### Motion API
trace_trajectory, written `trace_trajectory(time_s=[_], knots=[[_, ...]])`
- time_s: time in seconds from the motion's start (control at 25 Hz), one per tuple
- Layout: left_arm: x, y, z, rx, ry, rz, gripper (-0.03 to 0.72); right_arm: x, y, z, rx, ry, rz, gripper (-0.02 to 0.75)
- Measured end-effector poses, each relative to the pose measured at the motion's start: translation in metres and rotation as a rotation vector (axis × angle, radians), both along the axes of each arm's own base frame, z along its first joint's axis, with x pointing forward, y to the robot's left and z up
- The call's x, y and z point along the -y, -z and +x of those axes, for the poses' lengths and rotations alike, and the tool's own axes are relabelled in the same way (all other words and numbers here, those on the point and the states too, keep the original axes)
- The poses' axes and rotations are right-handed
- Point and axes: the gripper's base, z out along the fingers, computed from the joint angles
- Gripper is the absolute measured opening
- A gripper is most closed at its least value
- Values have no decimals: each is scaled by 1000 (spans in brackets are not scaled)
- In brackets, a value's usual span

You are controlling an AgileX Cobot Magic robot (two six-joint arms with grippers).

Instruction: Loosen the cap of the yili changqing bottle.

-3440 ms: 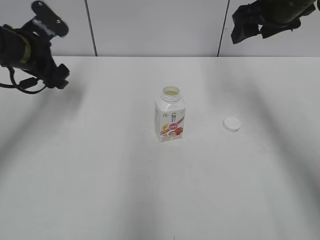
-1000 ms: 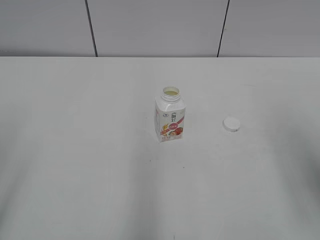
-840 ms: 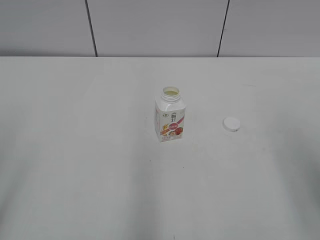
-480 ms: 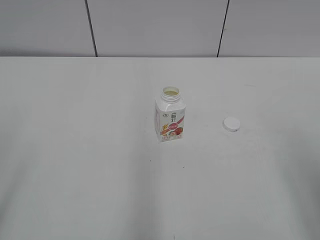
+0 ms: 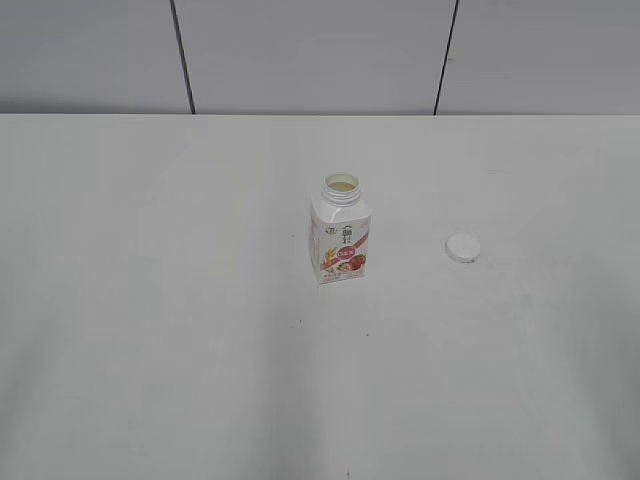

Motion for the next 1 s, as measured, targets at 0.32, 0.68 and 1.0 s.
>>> trace_trajectory(time_s=[0.32,0.68,1.0], knots=[[1,0,-17,99,5,-6,540,1,-5,-33,202,18,35,587],[3,0,-17,99,10,-35,537,4,-4,-54,326,49,50,587],[3,0,-17,99,4,-53,536,5,-4,-54,326,58,51,587]])
